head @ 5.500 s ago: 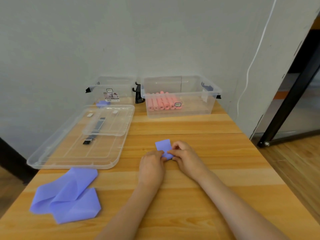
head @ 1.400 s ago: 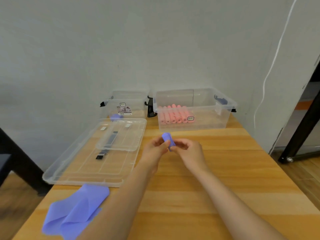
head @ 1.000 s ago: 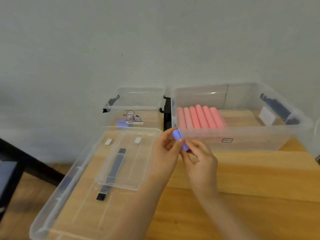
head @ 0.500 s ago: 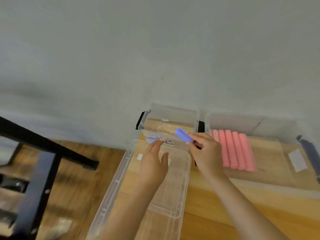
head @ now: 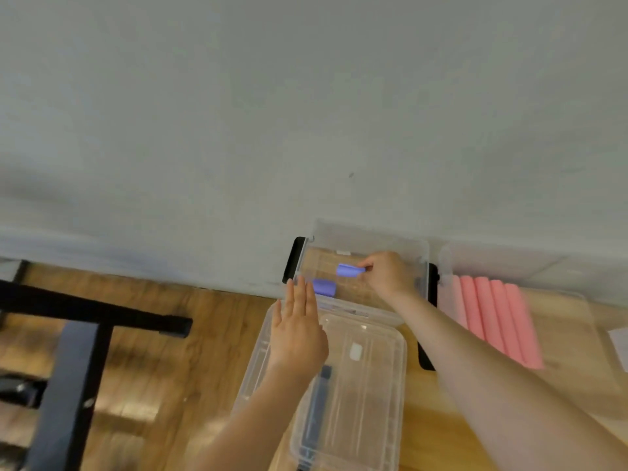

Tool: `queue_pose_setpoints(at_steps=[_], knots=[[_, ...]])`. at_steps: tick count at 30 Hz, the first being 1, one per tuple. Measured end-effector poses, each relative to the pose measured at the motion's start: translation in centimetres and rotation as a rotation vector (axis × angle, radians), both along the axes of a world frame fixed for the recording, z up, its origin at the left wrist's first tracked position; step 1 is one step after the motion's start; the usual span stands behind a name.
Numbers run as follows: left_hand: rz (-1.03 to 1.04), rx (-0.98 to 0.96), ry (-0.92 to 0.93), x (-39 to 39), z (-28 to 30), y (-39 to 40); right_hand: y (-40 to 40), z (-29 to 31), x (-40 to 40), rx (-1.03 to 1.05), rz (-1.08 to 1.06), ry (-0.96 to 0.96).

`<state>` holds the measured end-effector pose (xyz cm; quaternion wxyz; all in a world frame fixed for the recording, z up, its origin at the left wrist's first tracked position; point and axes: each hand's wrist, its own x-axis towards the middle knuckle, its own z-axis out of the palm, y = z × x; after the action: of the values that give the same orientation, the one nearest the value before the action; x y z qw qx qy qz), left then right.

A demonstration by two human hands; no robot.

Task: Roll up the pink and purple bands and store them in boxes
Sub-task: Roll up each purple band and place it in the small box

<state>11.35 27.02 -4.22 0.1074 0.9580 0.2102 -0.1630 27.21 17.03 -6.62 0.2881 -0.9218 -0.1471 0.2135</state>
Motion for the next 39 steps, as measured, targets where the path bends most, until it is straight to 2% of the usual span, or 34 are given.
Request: queue_pose_setpoints(at_steps=[4,9,12,19,22,24,26,28,39], knots=[[0.032,-0.022,-0.085,0.1,-1.2,-0.3,2.4,-2.5,0.9,-0.033,0.071,0.043],[-0.005,-0.007,-0.088,-0.1,-2.0,0.0,3.9,-4.7,1.5,-0.074,0.099,0.081],[-0.003,0.023,-0.207,-0.3,-3.0,-0.1,4.3,-5.3,1.7,-0.103,0.118,0.103],[-0.019,0.055,-0.220,-0.2,-3.1,0.0,5.2,-6.4,2.4,-0.029,0.025,0.193],[0.015,0.008,-0.186,0.0,-2.6,0.1,5.2,-6.9,2.5,0.021,-0.027,0.246],[-0.022,-0.001,-0.203,-0.1,-2.6,0.2,5.1,-7.0,2.5,0.021,-0.001,0.261],[-0.003,-0.024,-0.146,-0.1,-2.5,0.2,5.0,-7.0,2.6,0.012,0.050,0.273],[0.015,0.018,-0.240,-0.1,-3.0,0.1,4.7,-7.1,2.5,0.012,0.079,0.296],[0.000,0.030,-0.197,-0.2,-3.3,0.2,4.8,-7.9,2.8,0.058,0.078,0.300]])
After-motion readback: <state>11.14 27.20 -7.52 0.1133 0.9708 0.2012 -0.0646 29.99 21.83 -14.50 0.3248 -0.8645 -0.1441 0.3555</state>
